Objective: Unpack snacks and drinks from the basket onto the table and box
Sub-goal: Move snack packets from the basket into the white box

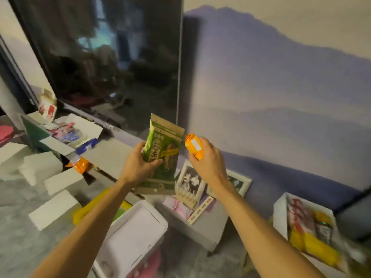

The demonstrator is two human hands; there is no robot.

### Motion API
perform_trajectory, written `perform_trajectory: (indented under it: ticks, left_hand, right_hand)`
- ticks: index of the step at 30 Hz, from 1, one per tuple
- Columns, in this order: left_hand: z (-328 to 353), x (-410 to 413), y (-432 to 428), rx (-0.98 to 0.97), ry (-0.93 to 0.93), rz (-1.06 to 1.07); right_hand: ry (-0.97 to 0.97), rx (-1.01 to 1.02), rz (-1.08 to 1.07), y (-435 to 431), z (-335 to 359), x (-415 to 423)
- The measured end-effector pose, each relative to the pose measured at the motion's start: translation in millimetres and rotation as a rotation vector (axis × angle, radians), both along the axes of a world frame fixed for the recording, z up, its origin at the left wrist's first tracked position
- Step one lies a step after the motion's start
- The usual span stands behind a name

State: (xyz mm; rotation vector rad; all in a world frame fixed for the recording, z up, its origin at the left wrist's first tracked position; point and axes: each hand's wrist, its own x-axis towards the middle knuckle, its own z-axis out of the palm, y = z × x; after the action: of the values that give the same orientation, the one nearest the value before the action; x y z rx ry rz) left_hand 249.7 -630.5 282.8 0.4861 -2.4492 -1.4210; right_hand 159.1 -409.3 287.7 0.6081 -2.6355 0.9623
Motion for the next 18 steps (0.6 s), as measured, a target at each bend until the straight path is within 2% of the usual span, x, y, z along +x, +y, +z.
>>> perform_trajectory:
  ticks: [8, 18]
  left_hand:
    - [-15, -53, 198, 0.032, 0.019, -0.368]
    - [-92, -122, 462, 0.014, -0.114, -0.54]
  right_hand:
    - [-0.047, 0.024, -0.375, 212, -10, 25]
    - [-0.225, 0.021, -0.693, 465, -90, 12]
